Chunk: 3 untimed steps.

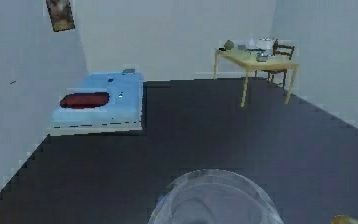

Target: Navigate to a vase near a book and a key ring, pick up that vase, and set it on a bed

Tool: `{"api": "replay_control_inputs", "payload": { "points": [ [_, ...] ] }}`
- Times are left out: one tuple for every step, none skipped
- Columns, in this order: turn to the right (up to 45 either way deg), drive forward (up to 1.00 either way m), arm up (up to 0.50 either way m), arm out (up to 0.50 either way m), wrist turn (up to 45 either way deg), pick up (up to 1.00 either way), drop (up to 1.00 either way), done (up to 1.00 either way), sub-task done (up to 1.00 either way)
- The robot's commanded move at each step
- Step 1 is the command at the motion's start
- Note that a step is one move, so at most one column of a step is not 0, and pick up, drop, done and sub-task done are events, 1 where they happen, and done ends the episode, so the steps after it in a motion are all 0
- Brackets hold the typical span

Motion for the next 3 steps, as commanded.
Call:
{"api": "replay_control_inputs", "payload": {
  "points": [
    [0.0, 1.00, 0.00, 0.00, 0.0, 0.00, 0.00, 0.00, 0.00],
    [3.0, 0.00, 0.00, 0.00, 0.0, 0.00, 0.00, 0.00, 0.00],
    [0.0, 1.00, 0.00, 0.00, 0.0, 0.00, 0.00, 0.00, 0.00]
  ]
}}
